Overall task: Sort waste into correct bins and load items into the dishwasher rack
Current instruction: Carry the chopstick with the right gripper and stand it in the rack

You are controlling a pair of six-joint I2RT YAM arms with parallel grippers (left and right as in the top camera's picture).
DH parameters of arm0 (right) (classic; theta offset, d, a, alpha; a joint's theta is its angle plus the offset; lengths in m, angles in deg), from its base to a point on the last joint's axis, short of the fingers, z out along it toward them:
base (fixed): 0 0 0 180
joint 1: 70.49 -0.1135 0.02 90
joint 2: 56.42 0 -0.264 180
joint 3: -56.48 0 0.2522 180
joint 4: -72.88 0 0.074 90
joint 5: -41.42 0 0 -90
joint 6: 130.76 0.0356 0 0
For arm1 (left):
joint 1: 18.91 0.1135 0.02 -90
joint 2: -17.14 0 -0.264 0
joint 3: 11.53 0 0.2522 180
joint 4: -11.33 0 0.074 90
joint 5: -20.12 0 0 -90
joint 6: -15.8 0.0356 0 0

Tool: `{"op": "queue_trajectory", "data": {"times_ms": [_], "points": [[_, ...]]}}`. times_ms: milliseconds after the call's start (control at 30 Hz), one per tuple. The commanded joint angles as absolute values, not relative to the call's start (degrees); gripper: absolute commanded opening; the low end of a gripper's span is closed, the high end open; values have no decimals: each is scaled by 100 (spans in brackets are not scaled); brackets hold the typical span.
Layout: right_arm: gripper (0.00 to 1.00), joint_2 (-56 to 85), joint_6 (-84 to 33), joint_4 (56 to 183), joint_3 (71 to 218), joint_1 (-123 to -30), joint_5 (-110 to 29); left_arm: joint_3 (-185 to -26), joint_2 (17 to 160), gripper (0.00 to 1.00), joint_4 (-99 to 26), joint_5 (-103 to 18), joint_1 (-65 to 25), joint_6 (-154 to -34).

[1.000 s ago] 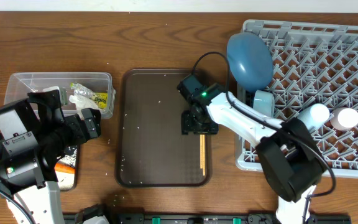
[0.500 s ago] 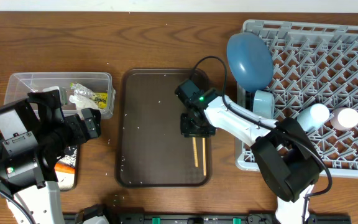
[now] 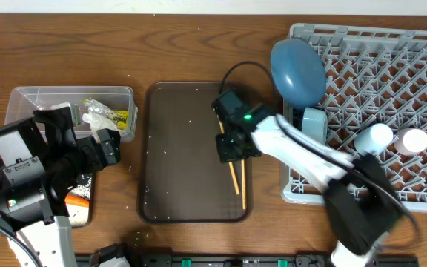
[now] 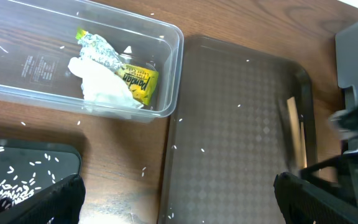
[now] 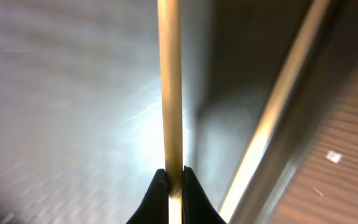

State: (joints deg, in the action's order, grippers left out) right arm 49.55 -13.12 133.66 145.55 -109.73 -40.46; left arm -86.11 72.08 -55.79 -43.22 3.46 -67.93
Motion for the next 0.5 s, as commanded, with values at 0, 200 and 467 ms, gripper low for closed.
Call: {"op": "queue_trajectory", "data": {"times_ms": [0,200,467], "points": [[1,3803,-1762,13491,14749,-10735,-4068,-8742,7214,98,-5577,-4268,324,-6715],[1,2501,-2014,14024,14749,-9780,-4556,-8742,7214,98,-5577,-4268,324,-6715],[1,2228,-2881,14450,14732,-7612,-4934,-8740,7214,98,-5577,-4268,324,-6715]]}}
